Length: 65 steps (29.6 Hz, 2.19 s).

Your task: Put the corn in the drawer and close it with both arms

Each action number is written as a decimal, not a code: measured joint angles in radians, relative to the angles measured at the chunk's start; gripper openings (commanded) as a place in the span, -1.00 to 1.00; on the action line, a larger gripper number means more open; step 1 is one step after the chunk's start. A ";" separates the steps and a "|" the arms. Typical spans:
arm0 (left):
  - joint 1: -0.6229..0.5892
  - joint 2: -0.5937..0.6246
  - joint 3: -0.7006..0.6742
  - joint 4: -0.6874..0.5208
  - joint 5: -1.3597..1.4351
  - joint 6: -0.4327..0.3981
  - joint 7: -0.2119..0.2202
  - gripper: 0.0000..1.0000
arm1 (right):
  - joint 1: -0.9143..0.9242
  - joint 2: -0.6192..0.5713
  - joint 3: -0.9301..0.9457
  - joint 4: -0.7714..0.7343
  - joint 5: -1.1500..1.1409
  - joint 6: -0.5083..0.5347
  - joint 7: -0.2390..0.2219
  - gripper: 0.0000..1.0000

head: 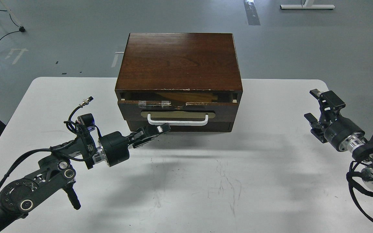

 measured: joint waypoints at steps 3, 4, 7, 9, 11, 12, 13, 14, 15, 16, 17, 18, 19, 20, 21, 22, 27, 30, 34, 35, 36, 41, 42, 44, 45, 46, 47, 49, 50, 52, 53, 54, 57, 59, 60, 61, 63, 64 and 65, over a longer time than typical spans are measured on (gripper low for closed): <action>-0.006 0.000 0.000 0.005 -0.004 0.000 0.000 -1.00 | -0.003 0.000 0.000 0.000 0.000 0.000 0.000 0.98; -0.007 0.000 0.000 0.007 -0.007 0.000 0.000 -1.00 | -0.004 0.000 0.000 0.000 0.000 0.000 0.000 0.98; -0.018 0.000 0.000 0.017 -0.015 0.001 0.001 -1.00 | -0.005 0.000 0.000 0.000 0.000 0.000 0.000 0.98; -0.021 0.000 0.000 0.025 -0.017 0.001 0.001 -1.00 | -0.006 0.000 0.000 0.000 0.000 0.000 0.000 0.98; -0.022 0.000 0.000 0.033 -0.019 0.001 0.001 -1.00 | -0.006 0.001 0.000 0.000 0.000 0.000 0.000 0.98; -0.024 0.000 0.000 0.037 -0.019 0.002 0.001 -1.00 | -0.006 0.001 0.000 0.000 0.000 0.000 0.000 0.98; -0.025 0.000 0.000 0.040 -0.019 0.002 0.001 -1.00 | -0.006 0.002 0.000 0.000 0.000 0.000 0.000 0.98; -0.027 0.000 0.000 0.042 -0.019 0.002 0.001 -1.00 | -0.006 0.002 0.000 0.000 0.000 0.000 0.000 0.98; -0.028 0.000 0.000 0.044 -0.019 0.004 0.002 -1.00 | -0.006 0.002 0.000 0.000 0.000 0.000 0.000 0.98; -0.030 0.000 0.000 0.046 -0.019 0.005 0.002 -1.00 | -0.006 0.002 0.000 0.000 0.000 0.000 0.000 0.98; -0.032 0.000 0.000 0.049 -0.019 0.005 0.002 -1.00 | -0.006 0.002 0.000 0.000 0.000 0.000 0.000 0.98; -0.034 0.000 0.000 0.054 -0.019 0.007 0.002 -1.00 | -0.006 0.002 0.000 0.000 0.000 0.000 0.000 0.98; -0.037 0.000 0.000 0.060 -0.019 0.007 0.001 -1.00 | -0.005 0.002 0.000 0.000 0.000 0.000 0.000 0.98; -0.042 0.000 0.000 0.065 -0.019 0.007 0.002 -1.00 | -0.005 0.002 0.001 0.000 0.000 0.000 0.000 0.98; -0.047 -0.001 0.000 0.070 -0.019 0.008 0.002 -1.00 | -0.005 0.002 0.001 0.000 0.000 -0.001 0.000 0.98; -0.051 -0.001 0.001 0.073 -0.019 0.008 0.002 -1.00 | -0.005 0.002 0.001 0.000 0.000 -0.001 0.000 0.98; -0.057 -0.008 0.001 0.079 -0.021 0.007 0.002 -1.00 | -0.005 0.002 0.002 0.000 0.000 -0.001 0.000 0.98; -0.058 -0.010 0.005 0.079 -0.022 0.000 0.002 -1.00 | -0.006 0.002 0.003 0.000 0.000 -0.001 0.000 0.98; -0.056 -0.012 0.017 0.073 -0.024 -0.006 -0.002 -1.00 | -0.006 0.002 0.003 0.000 0.000 -0.002 0.000 0.98; -0.053 -0.012 0.018 0.069 -0.024 -0.009 -0.003 -1.00 | -0.006 0.002 0.003 0.000 0.000 -0.002 0.000 0.98; -0.050 -0.007 0.019 0.061 -0.024 -0.016 -0.005 -1.00 | -0.006 0.002 0.003 0.000 0.000 -0.002 0.000 0.98; -0.029 0.032 0.020 -0.014 -0.027 -0.082 -0.018 -0.54 | -0.006 0.001 0.005 0.000 0.000 -0.002 0.000 0.98; -0.023 0.043 0.019 -0.035 -0.031 -0.092 -0.022 0.21 | -0.006 0.001 0.005 0.000 0.000 -0.002 0.000 0.98; -0.010 0.068 0.015 -0.091 -0.068 -0.102 -0.028 1.00 | -0.006 0.001 0.007 0.000 0.000 -0.002 0.000 0.98; -0.005 0.080 0.012 -0.116 -0.094 -0.104 -0.029 1.00 | -0.006 0.001 0.007 0.000 0.000 -0.002 0.000 0.98; 0.001 0.093 0.009 -0.141 -0.125 -0.106 -0.030 1.00 | -0.006 0.001 0.008 0.000 0.000 -0.002 0.000 0.98; 0.005 0.109 0.006 -0.164 -0.160 -0.108 -0.030 1.00 | -0.006 0.001 0.009 0.000 0.000 -0.002 0.000 0.98; 0.009 0.142 -0.001 -0.199 -0.231 -0.109 -0.030 1.00 | -0.006 0.002 0.011 0.000 0.000 -0.002 0.000 0.98; 0.010 0.161 -0.008 -0.212 -0.273 -0.110 -0.030 1.00 | -0.006 0.003 0.014 0.000 0.000 -0.002 0.000 0.98; 0.011 0.194 -0.034 -0.223 -0.364 -0.110 -0.030 1.00 | -0.006 0.007 0.017 -0.002 0.000 -0.002 0.000 0.98; 0.011 0.206 -0.046 -0.223 -0.402 -0.110 -0.030 1.00 | -0.006 0.011 0.018 -0.003 0.000 -0.002 0.000 0.98; 0.012 0.214 -0.055 -0.223 -0.432 -0.109 -0.030 1.00 | -0.006 0.015 0.018 -0.004 0.000 -0.002 0.000 0.98; 0.016 0.246 -0.080 -0.203 -0.531 -0.099 -0.030 1.00 | -0.006 0.030 0.019 -0.006 0.000 -0.007 0.000 0.98; 0.036 0.266 -0.104 -0.168 -0.601 -0.089 -0.030 1.00 | -0.006 0.046 0.019 -0.009 0.000 -0.018 0.000 0.98; 0.048 0.269 -0.115 -0.153 -0.627 -0.083 -0.030 1.00 | -0.006 0.054 0.020 -0.012 0.000 -0.023 0.000 0.98; 0.066 0.272 -0.129 -0.135 -0.658 -0.074 -0.030 1.00 | -0.006 0.064 0.021 -0.017 -0.001 -0.029 0.000 0.98; 0.097 0.273 -0.148 -0.103 -0.717 -0.064 -0.030 1.00 | -0.005 0.084 0.037 -0.030 -0.001 -0.039 0.000 1.00; 0.107 0.274 -0.152 -0.090 -0.742 -0.064 -0.030 1.00 | -0.005 0.091 0.049 -0.035 -0.001 -0.042 0.000 1.00; 0.120 0.275 -0.155 -0.074 -0.774 -0.064 -0.030 1.00 | -0.005 0.100 0.066 -0.041 -0.001 -0.046 0.000 1.00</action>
